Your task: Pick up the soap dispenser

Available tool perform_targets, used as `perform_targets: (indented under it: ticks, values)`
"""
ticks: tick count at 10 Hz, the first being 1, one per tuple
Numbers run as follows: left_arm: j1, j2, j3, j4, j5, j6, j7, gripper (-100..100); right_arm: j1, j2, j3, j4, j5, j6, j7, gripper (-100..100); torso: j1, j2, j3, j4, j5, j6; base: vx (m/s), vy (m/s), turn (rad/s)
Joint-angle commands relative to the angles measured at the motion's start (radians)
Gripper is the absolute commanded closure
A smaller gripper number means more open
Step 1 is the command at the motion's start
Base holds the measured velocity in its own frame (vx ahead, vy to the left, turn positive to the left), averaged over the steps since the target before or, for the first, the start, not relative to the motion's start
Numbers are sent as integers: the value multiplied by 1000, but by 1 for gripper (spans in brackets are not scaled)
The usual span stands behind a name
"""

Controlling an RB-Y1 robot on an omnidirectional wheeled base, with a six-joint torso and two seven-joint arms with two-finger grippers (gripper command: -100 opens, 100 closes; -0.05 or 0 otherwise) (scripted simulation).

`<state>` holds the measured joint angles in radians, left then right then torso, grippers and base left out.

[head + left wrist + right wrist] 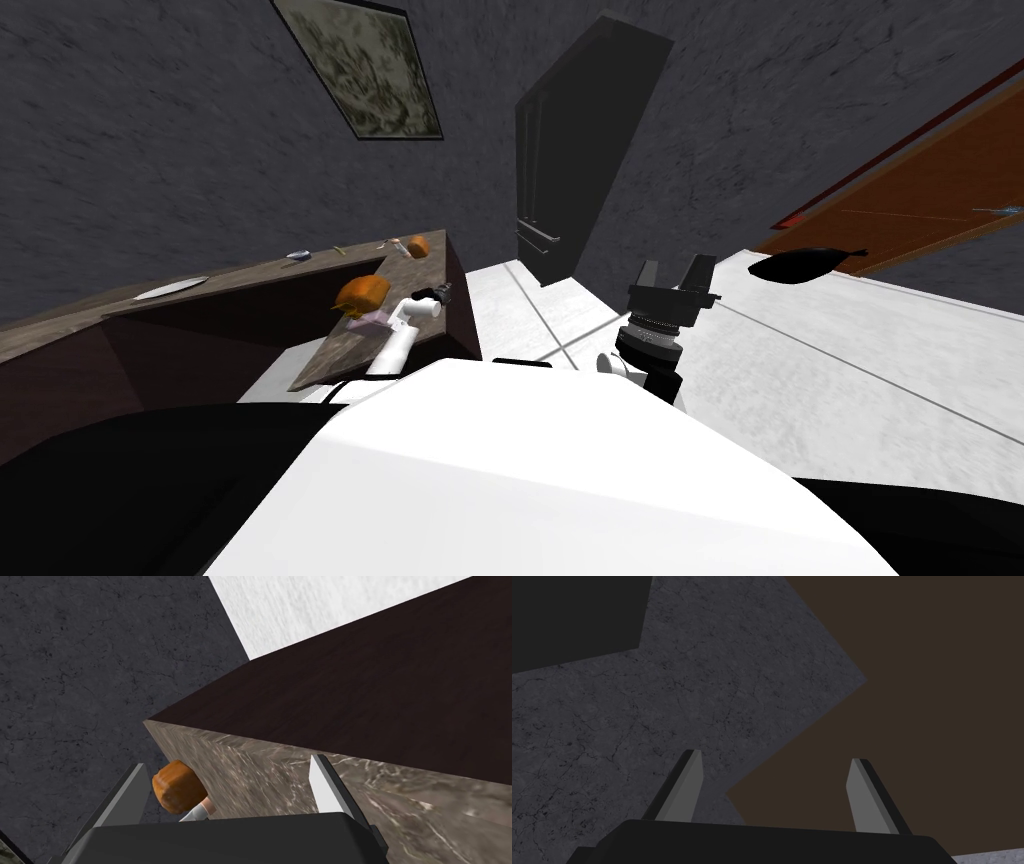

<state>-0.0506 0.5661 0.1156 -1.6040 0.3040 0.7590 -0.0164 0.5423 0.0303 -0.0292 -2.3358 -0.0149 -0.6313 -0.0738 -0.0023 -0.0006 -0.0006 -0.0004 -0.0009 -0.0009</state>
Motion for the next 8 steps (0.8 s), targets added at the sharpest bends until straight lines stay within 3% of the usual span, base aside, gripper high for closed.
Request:
perform_targets:
  ticks: [1, 2, 3, 5, 6, 8]
  values:
    - [-24, 31, 11, 46, 24, 50, -11, -100, 0, 0, 0, 0, 0, 0, 0, 0, 0, 0, 0, 0, 0, 0, 31, -70, -50]
    - [-24, 31, 11, 46, 24, 80, -11, -100, 0, 0, 0, 0, 0, 0, 0, 0, -2, 0, 0, 0, 0, 0, 40, -68, -20]
    - [-55, 58, 19, 85, 41, 112, -21, -100, 0, 0, 0, 0, 0, 0, 0, 0, -2, 0, 0, 0, 0, 0, 53, -83, -39]
    - [-55, 58, 19, 95, 41, 149, -21, -100, 0, 0, 0, 0, 0, 0, 0, 0, -2, -1, -1, 0, -1, 0, 40, -46, -4]
    - [-86, 83, 27, 141, 58, 186, -32, -100, 0, 0, 0, 0, 0, 0, 0, 0, 0, 0, 0, 0, 0, 0, 43, -46, -32]
    - [-86, 83, 27, 143, 58, 217, -32, -100, 0, 0, 0, 0, 0, 0, 0, 0, -1, 0, 0, 0, 0, 0, 30, -39, -9]
